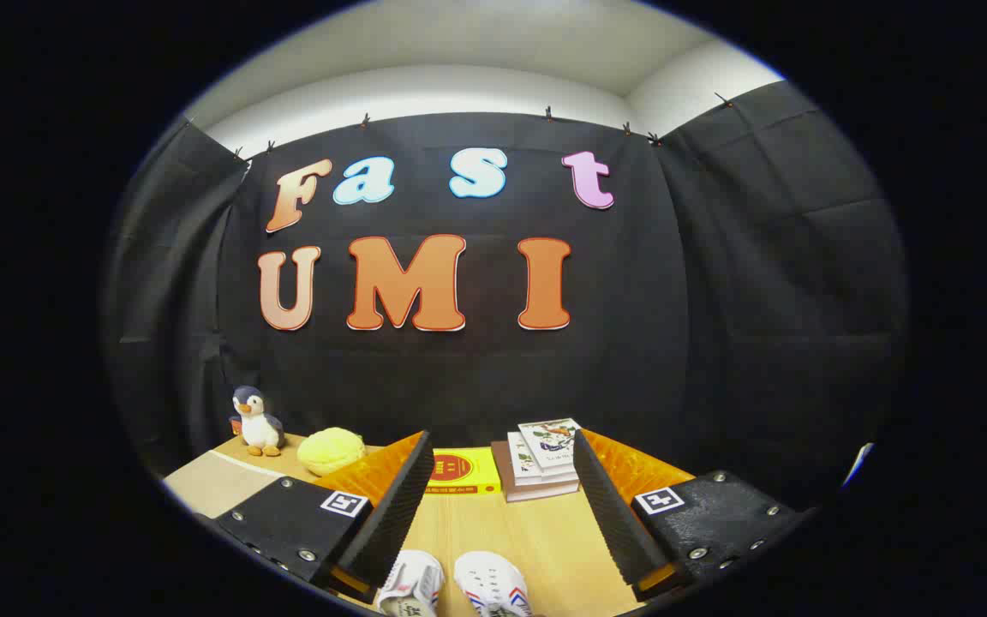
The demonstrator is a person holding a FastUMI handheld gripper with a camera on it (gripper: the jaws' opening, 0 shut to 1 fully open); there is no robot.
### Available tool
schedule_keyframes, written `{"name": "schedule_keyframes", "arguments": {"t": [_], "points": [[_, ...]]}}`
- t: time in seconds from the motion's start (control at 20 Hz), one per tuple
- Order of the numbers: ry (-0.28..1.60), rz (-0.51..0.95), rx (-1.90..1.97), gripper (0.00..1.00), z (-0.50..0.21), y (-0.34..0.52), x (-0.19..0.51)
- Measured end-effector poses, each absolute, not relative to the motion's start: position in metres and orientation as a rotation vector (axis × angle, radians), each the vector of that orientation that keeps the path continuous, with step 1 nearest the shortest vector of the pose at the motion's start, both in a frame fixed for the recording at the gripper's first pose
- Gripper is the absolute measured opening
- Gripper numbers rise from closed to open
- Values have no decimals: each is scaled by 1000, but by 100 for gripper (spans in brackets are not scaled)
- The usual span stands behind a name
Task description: Open the storage box then place both shoes into the box .Put the left shoe in first, then the right shoe, with the right side of both shoes facing outward in a uniform manner.
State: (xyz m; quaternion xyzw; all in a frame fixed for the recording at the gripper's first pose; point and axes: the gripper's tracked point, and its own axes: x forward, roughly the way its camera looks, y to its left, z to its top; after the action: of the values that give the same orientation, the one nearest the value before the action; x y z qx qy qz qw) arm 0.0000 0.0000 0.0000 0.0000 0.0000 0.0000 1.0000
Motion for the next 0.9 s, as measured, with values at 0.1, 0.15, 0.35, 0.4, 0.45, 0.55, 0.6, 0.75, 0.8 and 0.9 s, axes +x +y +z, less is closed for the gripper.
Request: {"name": "schedule_keyframes", "arguments": {"t": [0.1, 0.15, 0.35, 0.4, 0.45, 0.55, 0.6, 0.75, 0.8, 0.9], "points": [[27, 13, -14, 97, -5, 14, -4], [35, 23, -15, 97, -4, 20, -6], [30, 33, -27, 97, 2, 27, -7], [32, 35, -27, 97, 3, 28, -7], [30, 46, -22, 97, 3, 31, -8], [31, 55, -20, 97, 2, 35, -7], [34, 61, -26, 97, 0, 36, -7], [62, 109, -31, 97, -10, 48, -6], [79, 138, -21, 97, -15, 57, -6], [131, 208, 13, 97, -32, 73, -6]]}}
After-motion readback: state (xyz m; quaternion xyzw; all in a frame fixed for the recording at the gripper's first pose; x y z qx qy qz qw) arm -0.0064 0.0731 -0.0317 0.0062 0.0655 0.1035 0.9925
